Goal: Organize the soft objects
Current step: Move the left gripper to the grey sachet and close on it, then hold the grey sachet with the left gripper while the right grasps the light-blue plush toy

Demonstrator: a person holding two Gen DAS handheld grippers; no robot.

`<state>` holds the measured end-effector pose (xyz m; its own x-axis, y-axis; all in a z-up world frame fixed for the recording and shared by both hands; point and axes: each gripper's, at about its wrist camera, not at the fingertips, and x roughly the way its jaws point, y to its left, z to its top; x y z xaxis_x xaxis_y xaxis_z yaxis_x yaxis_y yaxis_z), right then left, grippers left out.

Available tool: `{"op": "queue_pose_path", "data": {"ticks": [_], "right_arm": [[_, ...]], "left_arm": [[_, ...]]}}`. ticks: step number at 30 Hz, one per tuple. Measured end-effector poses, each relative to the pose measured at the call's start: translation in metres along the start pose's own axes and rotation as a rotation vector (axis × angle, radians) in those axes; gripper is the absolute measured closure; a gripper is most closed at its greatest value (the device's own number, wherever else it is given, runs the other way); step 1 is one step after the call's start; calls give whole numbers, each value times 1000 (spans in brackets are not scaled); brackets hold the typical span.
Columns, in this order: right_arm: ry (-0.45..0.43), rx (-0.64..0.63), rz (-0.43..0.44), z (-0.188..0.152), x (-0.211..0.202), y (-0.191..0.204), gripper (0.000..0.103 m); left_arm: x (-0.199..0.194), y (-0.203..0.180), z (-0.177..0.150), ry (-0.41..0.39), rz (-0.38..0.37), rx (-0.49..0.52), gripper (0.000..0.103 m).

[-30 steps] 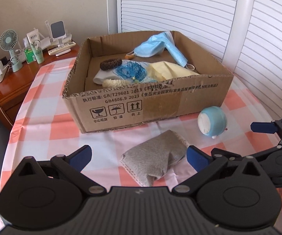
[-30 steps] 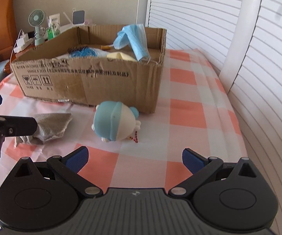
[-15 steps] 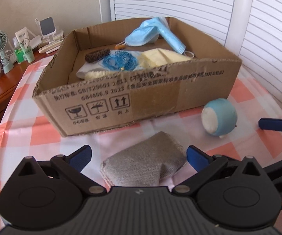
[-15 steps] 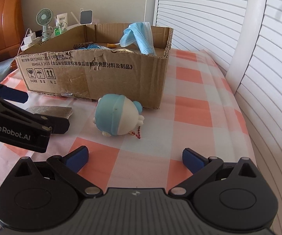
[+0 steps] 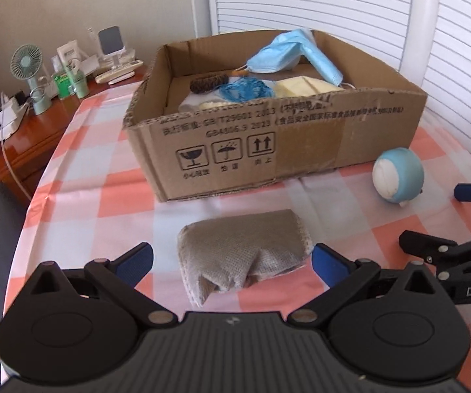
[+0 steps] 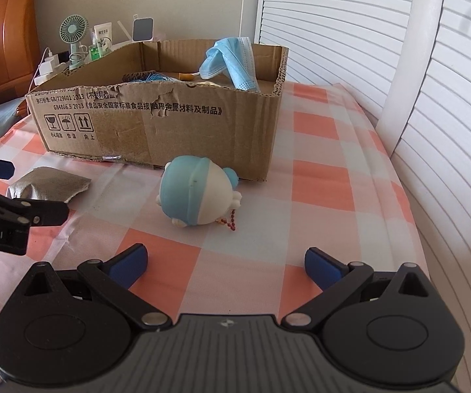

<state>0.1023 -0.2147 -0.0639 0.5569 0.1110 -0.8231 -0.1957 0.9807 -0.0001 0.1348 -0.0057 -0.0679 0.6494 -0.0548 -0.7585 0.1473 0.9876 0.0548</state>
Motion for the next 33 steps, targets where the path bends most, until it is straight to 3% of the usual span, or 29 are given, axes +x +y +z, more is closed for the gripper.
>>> {"op": "queue_pose_path", "data": {"ticks": [7, 11, 16, 20, 24, 33], "right_arm": [[34, -33, 24, 4, -4, 6, 0], [-4, -103, 25, 9, -14, 13, 0], [-24, -81, 39, 16, -17, 12, 0], [-19, -83, 34, 17, -12, 12, 0], [-18, -56, 49, 18, -8, 8, 0], [-18, -29, 54, 26, 6, 3, 0]], "left_arm": [[10, 13, -2, 37, -24, -85, 1], [14, 11, 3, 36, -26, -91, 1], [17, 8, 4, 22, -20, -99, 2], [16, 8, 4, 12, -16, -96, 6], [13, 10, 5, -3, -23, -89, 18], [12, 11, 3, -13, -11, -89, 20]]}}
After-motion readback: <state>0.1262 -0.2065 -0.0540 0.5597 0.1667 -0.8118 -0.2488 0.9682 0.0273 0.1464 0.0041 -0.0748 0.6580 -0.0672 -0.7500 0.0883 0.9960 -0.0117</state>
